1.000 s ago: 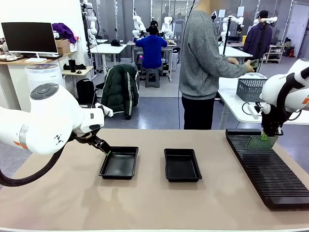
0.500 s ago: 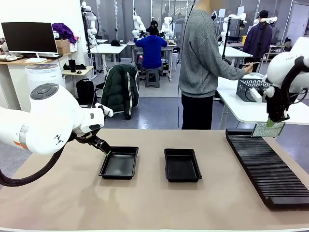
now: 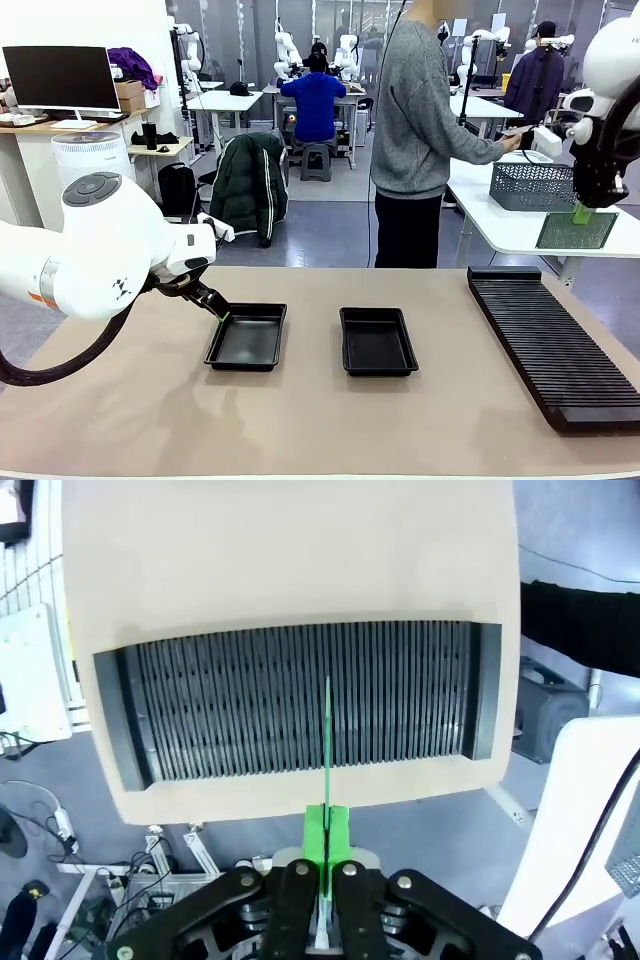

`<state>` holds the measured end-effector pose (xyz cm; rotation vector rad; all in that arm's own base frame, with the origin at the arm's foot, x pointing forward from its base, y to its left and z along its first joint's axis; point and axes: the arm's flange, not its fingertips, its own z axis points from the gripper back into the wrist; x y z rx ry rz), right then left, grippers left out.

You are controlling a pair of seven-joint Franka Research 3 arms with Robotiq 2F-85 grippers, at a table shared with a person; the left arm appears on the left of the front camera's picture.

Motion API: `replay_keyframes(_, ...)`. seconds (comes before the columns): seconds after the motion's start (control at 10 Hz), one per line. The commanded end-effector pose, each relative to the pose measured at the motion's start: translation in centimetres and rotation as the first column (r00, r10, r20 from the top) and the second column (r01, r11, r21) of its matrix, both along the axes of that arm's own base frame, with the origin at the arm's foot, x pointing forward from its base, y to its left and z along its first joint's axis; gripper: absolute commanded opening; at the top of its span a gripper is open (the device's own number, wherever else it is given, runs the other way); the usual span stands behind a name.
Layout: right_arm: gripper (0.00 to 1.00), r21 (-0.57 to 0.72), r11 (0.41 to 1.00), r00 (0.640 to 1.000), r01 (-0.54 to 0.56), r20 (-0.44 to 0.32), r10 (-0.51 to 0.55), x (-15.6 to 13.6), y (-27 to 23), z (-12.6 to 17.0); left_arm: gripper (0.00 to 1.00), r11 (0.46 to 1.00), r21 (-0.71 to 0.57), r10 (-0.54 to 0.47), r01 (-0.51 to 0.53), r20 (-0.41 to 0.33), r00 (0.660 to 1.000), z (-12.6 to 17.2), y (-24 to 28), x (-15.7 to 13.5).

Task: Inspect and transfer BCBs to ESD trays.
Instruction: Pick up the Blank PCB from the PCB Rack and place it in the left ESD tray.

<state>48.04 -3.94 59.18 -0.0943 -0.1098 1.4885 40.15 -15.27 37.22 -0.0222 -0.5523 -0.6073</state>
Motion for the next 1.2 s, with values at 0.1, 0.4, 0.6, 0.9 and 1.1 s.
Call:
replay_keyframes(0.1,0.02,0.011,0.999,0.999,0.034,-0.016,-0.034,-0.1,0.1,2.8,1.0,1.0,-0.001,0.002,-0.002,-0.001,1.0,0.0,0.1,0.0)
replay_keyframes(0.4,0.02,0.017,0.999,0.999,0.033,-0.002,-0.033,-1.1,0.1,5.7,1.0,1.0,-0.001,0.002,-0.002,-0.001,1.0,0.0,0.1,0.0)
replay_keyframes(0.6,0.02,0.015,0.999,0.999,0.038,0.0,-0.038,-1.7,0.2,7.6,1.0,1.0,-0.001,0.002,-0.002,-0.001,1.0,0.0,0.1,0.0)
replay_keyframes(0.9,0.02,0.035,0.998,0.999,0.048,0.014,-0.048,-2.4,0.1,10.1,1.0,1.0,-0.001,0.002,-0.002,-0.001,1.0,0.0,0.1,0.0)
replay_keyframes(1.1,0.02,0.046,0.998,0.998,0.052,0.02,-0.053,-2.7,0.1,11.4,1.0,1.0,-0.001,0.002,-0.002,-0.001,1.0,0.0,0.1,0.0)
